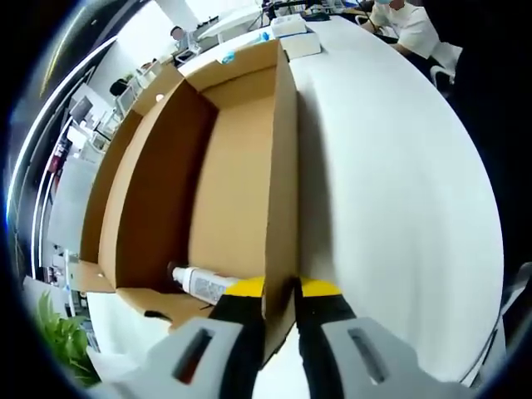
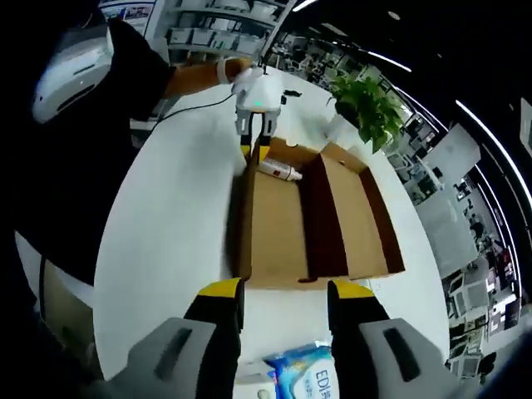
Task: Operate the shoe box by opening the lid, removing the specified soft item, and placing it in the target area until the item is outside and the box remains undamaged.
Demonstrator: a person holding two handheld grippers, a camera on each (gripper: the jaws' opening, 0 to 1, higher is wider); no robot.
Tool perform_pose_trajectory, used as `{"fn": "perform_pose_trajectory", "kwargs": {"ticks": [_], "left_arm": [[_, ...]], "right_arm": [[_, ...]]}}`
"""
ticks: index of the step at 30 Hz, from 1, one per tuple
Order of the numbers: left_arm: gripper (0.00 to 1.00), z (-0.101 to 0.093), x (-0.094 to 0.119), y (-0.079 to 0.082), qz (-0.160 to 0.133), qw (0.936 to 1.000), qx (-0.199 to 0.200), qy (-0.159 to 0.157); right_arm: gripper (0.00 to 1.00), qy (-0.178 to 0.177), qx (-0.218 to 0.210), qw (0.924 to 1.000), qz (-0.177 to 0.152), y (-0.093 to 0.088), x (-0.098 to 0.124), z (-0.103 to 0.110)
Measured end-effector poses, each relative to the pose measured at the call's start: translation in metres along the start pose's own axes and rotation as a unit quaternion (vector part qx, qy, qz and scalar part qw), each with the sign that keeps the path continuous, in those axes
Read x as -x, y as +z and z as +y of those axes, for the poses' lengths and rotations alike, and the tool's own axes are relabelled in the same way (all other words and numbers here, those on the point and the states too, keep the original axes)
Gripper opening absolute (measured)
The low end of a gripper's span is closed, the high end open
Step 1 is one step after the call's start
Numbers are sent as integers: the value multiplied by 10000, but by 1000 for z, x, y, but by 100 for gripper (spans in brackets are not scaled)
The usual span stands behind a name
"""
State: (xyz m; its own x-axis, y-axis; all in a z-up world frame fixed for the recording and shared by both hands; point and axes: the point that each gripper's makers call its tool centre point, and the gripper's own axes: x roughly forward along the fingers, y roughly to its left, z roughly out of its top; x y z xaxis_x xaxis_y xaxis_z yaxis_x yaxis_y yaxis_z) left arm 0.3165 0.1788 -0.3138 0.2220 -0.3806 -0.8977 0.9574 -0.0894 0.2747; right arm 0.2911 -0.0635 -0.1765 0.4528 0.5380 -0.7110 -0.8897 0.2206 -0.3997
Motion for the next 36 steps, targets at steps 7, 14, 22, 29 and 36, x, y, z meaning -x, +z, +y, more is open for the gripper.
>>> {"fn": "perform_pose_trajectory", "kwargs": {"ticks": [7,14,22,29,36], "left_arm": [[12,0,-1,0,47,10000,12,-70],[9,-1,-2,-3,360,9990,-100,-258],[7,-5,-2,-4,453,9975,-147,-516],[5,-9,0,-5,486,9965,-132,-671],[5,-20,1,-2,495,9964,-211,-651]], "right_arm": [[45,-26,-465,9985,-270,39,-52,-8],[45,99,-763,9961,-434,66,-105,-21],[42,367,329,9968,-623,98,-177,-29],[43,1122,1546,9790,-711,109,-213,2],[44,1400,1937,9701,-430,111,-248,3]]}}
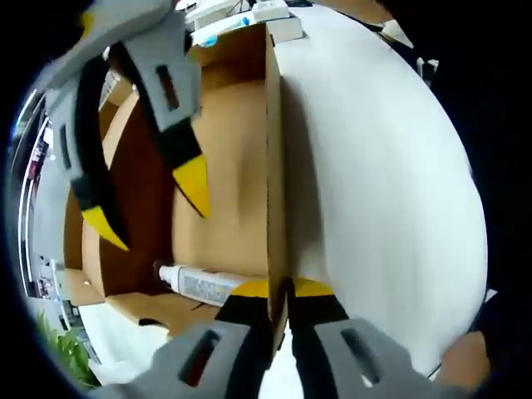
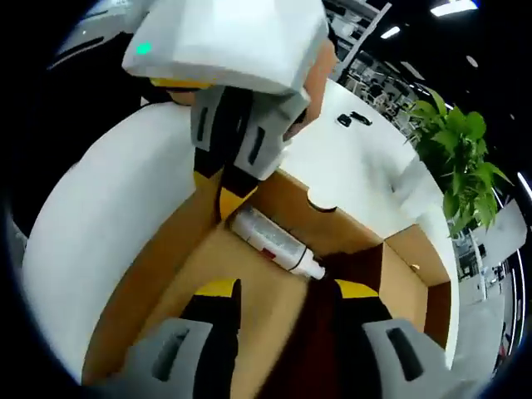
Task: Operate the shoe box by opening the lid, removing the specified soft item, and placing it in the target area until the item is outside and the box remains undamaged.
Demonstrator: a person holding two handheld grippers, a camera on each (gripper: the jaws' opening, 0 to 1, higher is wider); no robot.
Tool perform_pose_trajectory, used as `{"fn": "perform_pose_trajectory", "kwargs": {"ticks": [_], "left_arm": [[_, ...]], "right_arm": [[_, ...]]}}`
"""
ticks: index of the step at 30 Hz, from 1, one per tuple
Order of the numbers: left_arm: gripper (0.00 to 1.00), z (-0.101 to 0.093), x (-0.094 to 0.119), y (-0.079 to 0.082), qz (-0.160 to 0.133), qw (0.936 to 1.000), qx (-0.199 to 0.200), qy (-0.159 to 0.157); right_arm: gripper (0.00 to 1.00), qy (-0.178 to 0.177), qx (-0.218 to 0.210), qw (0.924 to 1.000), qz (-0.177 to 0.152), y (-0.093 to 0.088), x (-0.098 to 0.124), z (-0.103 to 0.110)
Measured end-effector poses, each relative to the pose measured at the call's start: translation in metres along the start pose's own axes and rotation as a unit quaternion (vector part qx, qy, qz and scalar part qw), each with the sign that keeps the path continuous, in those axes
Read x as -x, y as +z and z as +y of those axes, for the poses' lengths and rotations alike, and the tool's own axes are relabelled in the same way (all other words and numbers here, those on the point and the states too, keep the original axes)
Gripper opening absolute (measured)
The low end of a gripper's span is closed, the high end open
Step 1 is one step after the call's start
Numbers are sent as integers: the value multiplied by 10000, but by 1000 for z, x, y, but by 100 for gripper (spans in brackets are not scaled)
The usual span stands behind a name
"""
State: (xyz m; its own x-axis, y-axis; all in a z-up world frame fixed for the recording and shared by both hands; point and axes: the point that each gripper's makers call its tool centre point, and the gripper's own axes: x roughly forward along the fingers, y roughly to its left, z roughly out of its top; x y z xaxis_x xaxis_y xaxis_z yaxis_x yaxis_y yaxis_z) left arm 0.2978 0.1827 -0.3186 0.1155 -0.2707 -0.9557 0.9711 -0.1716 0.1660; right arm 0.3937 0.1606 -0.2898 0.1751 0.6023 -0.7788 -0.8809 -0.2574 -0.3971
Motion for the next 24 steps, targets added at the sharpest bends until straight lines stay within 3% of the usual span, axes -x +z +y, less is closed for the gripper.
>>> {"fn": "perform_pose_trajectory", "kwargs": {"ticks": [7,10,15,20,24], "left_arm": [[5,7,-1,-3,1,10000,-14,-9],[5,8,-1,-4,-17,10000,-13,-17],[5,9,-1,-4,-28,10000,-33,-31],[5,10,-1,-4,-37,10000,-50,-29],[5,11,-1,-4,-50,10000,-42,-32]], "right_arm": [[44,465,349,9982,-130,16,-23,1],[44,714,356,9968,-52,12,-31,5],[44,786,402,9961,-12,9,-41,0],[37,956,421,9945,60,4,-55,-1],[35,1009,454,9939,-15,3,-52,-1]]}}
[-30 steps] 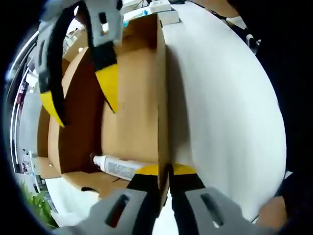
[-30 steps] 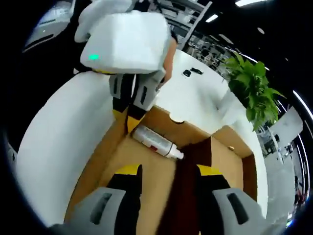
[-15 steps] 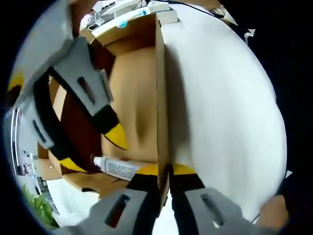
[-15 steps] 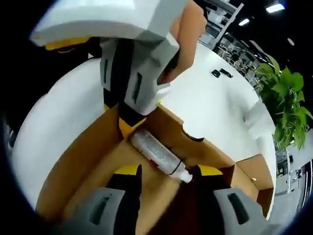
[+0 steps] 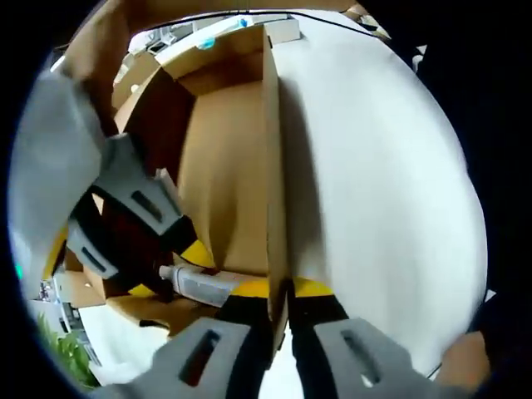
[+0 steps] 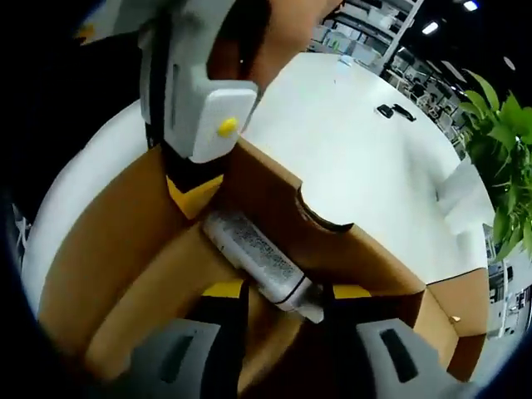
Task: Operate the shoe box by opening the lid, removing the specified soft item, and placing it in the target area until the item is outside and the box remains undamaged.
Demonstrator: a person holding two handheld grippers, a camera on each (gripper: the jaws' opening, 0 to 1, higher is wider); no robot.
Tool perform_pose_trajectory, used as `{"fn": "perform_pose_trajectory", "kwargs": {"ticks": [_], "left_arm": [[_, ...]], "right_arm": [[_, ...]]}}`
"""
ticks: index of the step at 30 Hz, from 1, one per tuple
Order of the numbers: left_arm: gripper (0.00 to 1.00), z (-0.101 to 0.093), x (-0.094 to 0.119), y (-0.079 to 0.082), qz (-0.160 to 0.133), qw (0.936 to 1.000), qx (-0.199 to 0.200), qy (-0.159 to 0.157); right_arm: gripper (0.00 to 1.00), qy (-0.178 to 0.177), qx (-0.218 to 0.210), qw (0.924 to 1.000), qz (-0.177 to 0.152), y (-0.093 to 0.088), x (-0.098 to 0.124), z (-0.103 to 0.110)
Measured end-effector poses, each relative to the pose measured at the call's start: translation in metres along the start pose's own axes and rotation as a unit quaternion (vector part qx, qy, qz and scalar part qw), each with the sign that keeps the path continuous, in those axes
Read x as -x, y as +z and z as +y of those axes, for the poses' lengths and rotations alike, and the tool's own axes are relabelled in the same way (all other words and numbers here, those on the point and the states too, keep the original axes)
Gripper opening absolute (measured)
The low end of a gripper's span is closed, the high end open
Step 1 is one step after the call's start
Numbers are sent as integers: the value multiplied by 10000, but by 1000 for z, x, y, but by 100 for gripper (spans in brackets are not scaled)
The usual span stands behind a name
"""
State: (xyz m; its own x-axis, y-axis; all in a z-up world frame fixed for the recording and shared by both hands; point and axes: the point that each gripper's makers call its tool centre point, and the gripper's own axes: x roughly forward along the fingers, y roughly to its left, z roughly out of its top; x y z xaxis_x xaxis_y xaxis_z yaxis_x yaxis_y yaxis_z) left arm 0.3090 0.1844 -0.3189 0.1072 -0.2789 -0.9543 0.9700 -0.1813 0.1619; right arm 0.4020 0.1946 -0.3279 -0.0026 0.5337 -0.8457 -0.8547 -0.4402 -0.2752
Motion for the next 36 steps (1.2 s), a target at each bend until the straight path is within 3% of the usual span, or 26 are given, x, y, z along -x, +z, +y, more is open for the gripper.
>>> {"fn": "perform_pose_trajectory", "kwargs": {"ticks": [9,12,15,18,19,22,27,30,36], "left_arm": [[5,0,0,1,-2,10000,18,1],[5,-1,1,1,-18,10000,25,0],[5,-1,1,2,-37,10000,31,-3],[5,-1,1,2,-38,10000,28,-12],[5,-1,1,2,-44,10000,29,-18],[5,-1,1,3,-67,10000,58,-22],[5,-2,1,3,-61,10000,50,-24],[5,-2,1,3,-55,10000,53,-20],[5,-2,0,2,-51,10000,56,-15]], "right_arm": [[28,8,-138,9999,40,-11,13,8],[26,25,-315,9992,249,-21,20,16],[26,83,-217,9990,393,-32,25,25],[31,111,-360,9987,336,-36,24,27],[33,169,-629,9978,98,-33,21,29],[31,148,-934,9953,-211,-27,19,28],[27,-7,-1237,9921,-211,-32,21,29],[25,-179,-1115,9933,-239,-35,24,35],[20,-504,-1766,9828,-188,-55,39,52]]}}
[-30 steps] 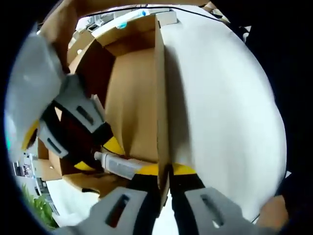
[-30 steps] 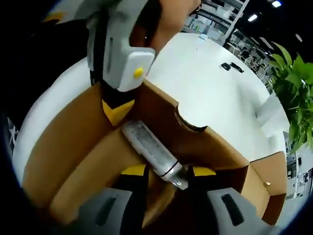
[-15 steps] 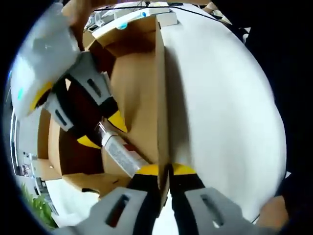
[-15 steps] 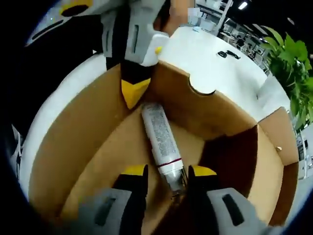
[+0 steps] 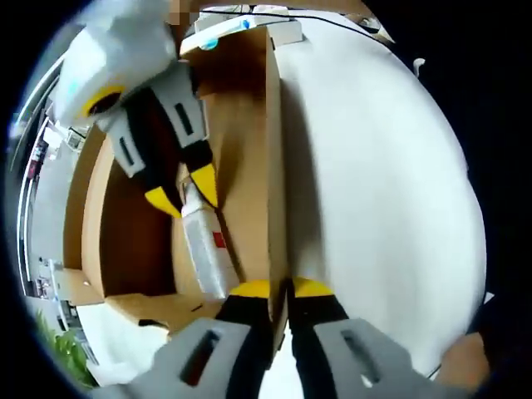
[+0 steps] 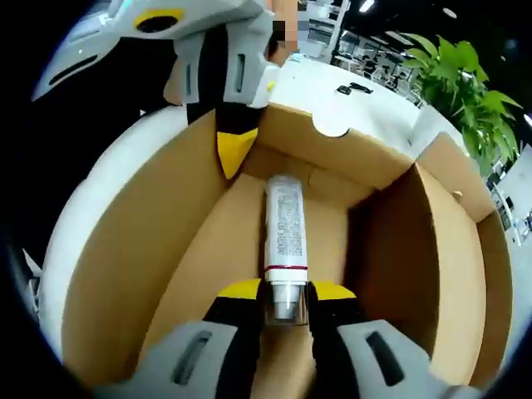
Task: Operate the shoe box by opening the lid, removing the specified soft item, and placing it in the target area until the item is outside and the box remains undamaged.
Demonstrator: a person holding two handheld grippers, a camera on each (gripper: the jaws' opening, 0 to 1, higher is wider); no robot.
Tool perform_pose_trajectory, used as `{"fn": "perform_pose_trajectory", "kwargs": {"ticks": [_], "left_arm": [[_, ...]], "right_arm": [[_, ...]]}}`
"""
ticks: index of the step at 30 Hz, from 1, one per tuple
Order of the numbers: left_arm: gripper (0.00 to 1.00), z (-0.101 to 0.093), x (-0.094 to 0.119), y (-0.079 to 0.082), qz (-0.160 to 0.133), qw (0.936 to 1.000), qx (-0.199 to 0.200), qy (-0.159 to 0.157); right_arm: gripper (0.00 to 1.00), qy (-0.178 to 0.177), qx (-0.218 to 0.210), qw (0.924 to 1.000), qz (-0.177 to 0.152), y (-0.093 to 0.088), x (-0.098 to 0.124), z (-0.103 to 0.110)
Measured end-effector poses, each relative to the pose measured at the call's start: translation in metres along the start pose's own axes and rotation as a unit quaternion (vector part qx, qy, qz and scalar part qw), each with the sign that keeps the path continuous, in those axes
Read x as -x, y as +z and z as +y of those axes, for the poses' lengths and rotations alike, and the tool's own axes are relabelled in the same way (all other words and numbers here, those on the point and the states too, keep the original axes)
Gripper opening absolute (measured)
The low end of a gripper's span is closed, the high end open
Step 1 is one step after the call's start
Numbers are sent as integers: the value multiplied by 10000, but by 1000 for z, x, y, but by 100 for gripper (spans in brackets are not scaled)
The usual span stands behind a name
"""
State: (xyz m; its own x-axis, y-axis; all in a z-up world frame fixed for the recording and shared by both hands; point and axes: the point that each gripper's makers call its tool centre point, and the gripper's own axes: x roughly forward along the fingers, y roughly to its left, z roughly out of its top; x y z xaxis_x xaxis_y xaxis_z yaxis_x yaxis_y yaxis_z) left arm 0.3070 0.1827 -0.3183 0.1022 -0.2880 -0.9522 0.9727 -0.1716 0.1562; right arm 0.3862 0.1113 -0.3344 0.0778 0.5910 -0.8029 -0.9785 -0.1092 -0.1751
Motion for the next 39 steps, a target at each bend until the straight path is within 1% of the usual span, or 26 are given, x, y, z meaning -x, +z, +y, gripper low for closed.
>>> {"fn": "perform_pose_trajectory", "kwargs": {"ticks": [1,5,7,10,13,14,15,17,20,21,22,23,26,27,31,32,34,35,36,38,39], "left_arm": [[5,0,0,0,-1,10000,-1,-1],[5,0,0,0,4,10000,1,-4],[5,0,0,-1,14,10000,0,1],[5,1,0,-2,27,10000,-5,6],[5,1,0,-2,29,10000,-5,7],[5,1,0,-2,28,10000,-4,6],[5,1,0,-2,27,10000,-5,6],[5,5,0,-5,20,10000,-4,4],[5,5,0,-5,32,10000,-4,12],[5,5,0,-5,32,10000,-5,11],[5,5,0,-5,32,10000,-5,11],[5,4,0,-4,31,10000,-10,11],[5,3,0,-3,35,10000,-11,11],[5,2,0,-3,32,10000,-12,11],[5,2,0,-3,41,10000,-10,14],[5,2,0,-3,41,10000,-10,17],[5,1,0,-2,44,10000,-8,20],[5,1,0,-2,44,10000,-7,20],[5,1,0,-2,46,10000,-8,21],[5,0,0,-2,55,10000,-11,24],[5,0,0,-2,59,10000,-11,24]], "right_arm": [[20,-12,-8,10000,-6,-1,1,1],[20,-183,-238,9995,19,-15,10,7],[20,-370,-408,9985,73,-26,17,12],[20,-447,-500,9977,122,-33,22,18],[21,-554,-651,9963,118,-37,26,19],[23,-584,-669,9960,115,-38,27,19],[28,-619,-703,9955,108,-38,28,18],[34,-674,-828,9943,23,-34,29,19],[42,-721,-1245,9890,-353,-19,28,20],[45,-765,-1383,9859,-552,-12,27,17],[46,-805,-1550,9824,-667,-8,26,15],[46,-865,-1686,9798,-637,-8,26,13],[46,-1097,-1824,9764,-376,-15,24,3],[46,-1088,-1912,9748,-357,-14,22,2],[45,-1014,-2041,9727,-445,-4,10,2],[44,-837,-2091,9730,-504,0,5,9],[43,-806,-1956,9761,-502,2,1,12],[43,-841,-1833,9785,-435,1,-1,12],[42,-856,-1793,9794,-368,-2,-3,13],[41,-862,-1898,9768,-498,2,0,11],[38,-877,-1896,9765,-521,2,0,10]]}}
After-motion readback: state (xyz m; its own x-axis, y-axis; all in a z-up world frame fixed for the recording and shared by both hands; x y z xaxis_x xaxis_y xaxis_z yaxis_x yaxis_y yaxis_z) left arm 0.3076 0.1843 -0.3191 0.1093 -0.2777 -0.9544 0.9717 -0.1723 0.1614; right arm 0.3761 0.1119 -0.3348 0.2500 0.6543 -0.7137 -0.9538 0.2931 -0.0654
